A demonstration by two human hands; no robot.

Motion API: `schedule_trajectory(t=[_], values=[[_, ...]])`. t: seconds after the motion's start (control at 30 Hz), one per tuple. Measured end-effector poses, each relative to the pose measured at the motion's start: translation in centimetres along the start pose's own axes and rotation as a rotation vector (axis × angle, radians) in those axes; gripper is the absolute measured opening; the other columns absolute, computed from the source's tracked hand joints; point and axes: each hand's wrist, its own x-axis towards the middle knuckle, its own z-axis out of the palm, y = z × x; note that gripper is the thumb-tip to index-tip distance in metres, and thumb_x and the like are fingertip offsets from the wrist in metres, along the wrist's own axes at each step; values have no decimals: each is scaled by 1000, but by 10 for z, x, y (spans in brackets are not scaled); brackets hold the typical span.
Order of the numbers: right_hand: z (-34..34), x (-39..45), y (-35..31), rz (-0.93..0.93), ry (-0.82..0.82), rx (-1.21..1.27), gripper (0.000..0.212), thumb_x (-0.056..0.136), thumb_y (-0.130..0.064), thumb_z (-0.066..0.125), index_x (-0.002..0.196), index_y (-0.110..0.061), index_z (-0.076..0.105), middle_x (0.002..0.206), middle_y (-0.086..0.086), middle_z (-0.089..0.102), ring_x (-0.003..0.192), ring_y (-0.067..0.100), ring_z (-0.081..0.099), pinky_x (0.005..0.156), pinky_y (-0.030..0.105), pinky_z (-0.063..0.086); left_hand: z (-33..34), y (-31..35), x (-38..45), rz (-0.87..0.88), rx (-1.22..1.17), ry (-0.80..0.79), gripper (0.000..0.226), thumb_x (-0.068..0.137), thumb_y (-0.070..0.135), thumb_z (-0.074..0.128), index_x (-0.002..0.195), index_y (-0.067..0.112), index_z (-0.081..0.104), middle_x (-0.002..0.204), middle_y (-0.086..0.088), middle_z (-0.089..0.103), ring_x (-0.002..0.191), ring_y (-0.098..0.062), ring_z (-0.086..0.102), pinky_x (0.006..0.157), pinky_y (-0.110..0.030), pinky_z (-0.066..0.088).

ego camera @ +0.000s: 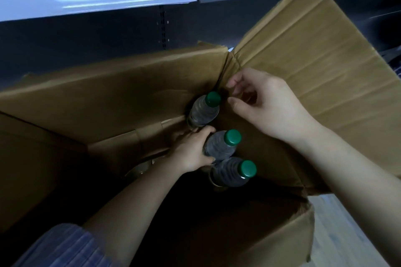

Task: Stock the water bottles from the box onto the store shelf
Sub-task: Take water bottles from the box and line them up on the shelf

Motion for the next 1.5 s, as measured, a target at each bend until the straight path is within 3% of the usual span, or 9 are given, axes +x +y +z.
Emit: schedule_trajectory(t=[0.3, 0.47, 0.63, 0.77, 0.93, 1.2, 1.5], values=[[5, 4, 4, -20, 0, -9, 21, 77, -16, 64, 98, -15, 60, 86, 1, 60, 80, 15, 56, 74, 28, 44, 13, -3, 16, -25, -85, -66, 91, 74, 20, 76, 146, 18, 21, 145, -7, 40, 132, -22, 38, 103, -26, 31], [4, 3, 1, -31, -6, -8, 22, 78, -15, 65, 99, -15, 60, 86, 1, 60, 79, 14, 55, 72, 25, 44, 15, -6, 12, -30, -181, 10, 91, 70, 16, 78, 145, 15, 26, 139, -8, 46, 128, -21, 43, 100, -25, 34], [1, 2, -8, -16, -20, 9, 23, 78, -13, 65, 100, -15, 60, 88, 2, 61, 82, 14, 55, 73, 26, 45, 14, -14, -2, -2, -263, 110, 80, 65, 13, 81, 134, 17, 41, 127, -4, 57, 119, -20, 54, 100, -37, 44], [-4, 0, -16, -14, -29, 19, 22, 78, -12, 65, 100, -15, 60, 87, 2, 60, 81, 14, 53, 70, 24, 43, 7, -13, -18, 30, -338, 171, 73, 62, 12, 83, 125, 21, 46, 119, 3, 61, 112, -12, 57, 96, -29, 46], [-16, -4, -34, -9, -33, 28, 21, 77, -11, 65, 98, -15, 60, 85, 1, 60, 76, 15, 52, 68, 25, 42, -9, 0, -46, 51, -384, 236, 68, 62, 5, 81, 121, 16, 49, 107, 12, 59, 100, 5, 54, 84, -4, 41], [-54, -7, -79, -3, -40, 88, 21, 77, -10, 65, 96, -15, 60, 84, 3, 61, 72, 12, 48, 68, 22, 40, -45, 29, -105, -2, -329, 271, 69, 60, 13, 82, 116, 32, 46, 108, 11, 59, 108, -13, 59, 94, -38, 50], [-113, -6, -139, -77, -73, 73, 21, 79, -11, 63, 99, -14, 58, 83, -1, 58, 69, 15, 52, 60, 21, 37, -102, 76, -169, -37, -361, 430, 65, 58, 19, 83, 106, 40, 45, 112, 10, 60, 105, -8, 57, 94, -33, 48]])
